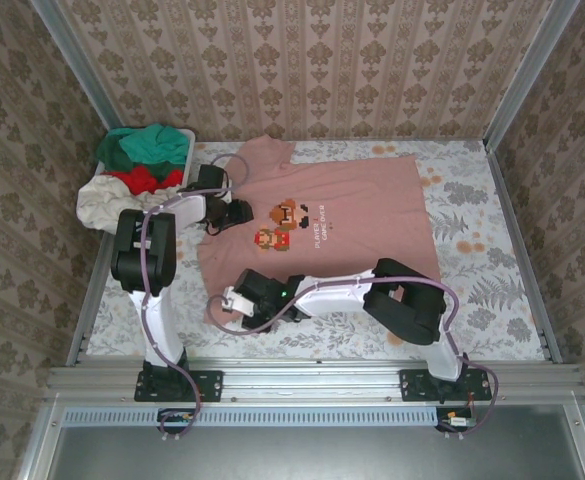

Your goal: Fold and stack the t-shirts

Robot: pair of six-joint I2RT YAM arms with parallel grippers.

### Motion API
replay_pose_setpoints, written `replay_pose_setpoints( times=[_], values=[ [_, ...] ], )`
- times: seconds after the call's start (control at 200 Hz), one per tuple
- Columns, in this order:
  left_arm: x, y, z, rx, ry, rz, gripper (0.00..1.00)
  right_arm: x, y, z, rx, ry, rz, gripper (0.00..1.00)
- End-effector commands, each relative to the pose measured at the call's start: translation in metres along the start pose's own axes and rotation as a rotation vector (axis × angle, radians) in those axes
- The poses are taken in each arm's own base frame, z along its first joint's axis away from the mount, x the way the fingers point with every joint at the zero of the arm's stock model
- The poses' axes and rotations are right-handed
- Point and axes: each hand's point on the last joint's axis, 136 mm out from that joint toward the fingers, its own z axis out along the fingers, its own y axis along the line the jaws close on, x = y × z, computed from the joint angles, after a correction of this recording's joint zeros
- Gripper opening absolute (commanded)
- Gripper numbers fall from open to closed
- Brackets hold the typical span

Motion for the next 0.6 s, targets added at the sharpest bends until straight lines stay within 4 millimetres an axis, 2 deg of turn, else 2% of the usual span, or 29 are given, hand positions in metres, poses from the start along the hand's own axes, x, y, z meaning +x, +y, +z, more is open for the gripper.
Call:
replay_pose_setpoints(
  times=[0.0, 0.15, 0.25, 0.39, 0.48, 0.53, 0.595],
  values=[
    [0.04, 0.028, 0.024, -0.06, 0.132, -0.029, 0.49, 0.017, -0.007, 0.014, 0.004, 0.082, -0.009, 0.29],
    [0.038, 0.03, 0.022, -0.061, 0.13, -0.031, 0.48, 0.016, -0.011, 0.01, 0.025, 0.075, -0.014, 0.1],
    [0.036, 0.031, 0.02, -0.06, 0.13, -0.032, 0.48, 0.006, -0.01, -0.009, 0.031, 0.039, -0.022, 0.0],
    [0.03, 0.033, 0.018, -0.065, 0.12, -0.036, 0.48, -0.021, 0.006, -0.056, -0.01, -0.075, -0.048, 0.0],
    [0.027, 0.034, 0.018, -0.066, 0.118, -0.039, 0.48, -0.029, 0.021, -0.082, -0.06, -0.132, -0.064, 0.0],
    [0.026, 0.034, 0.018, -0.064, 0.118, -0.042, 0.48, -0.028, 0.028, -0.091, -0.09, -0.153, -0.06, 0.0],
    [0.025, 0.032, 0.018, -0.06, 0.118, -0.042, 0.47, -0.02, 0.031, -0.09, -0.104, -0.143, -0.048, 0.0]
  ],
)
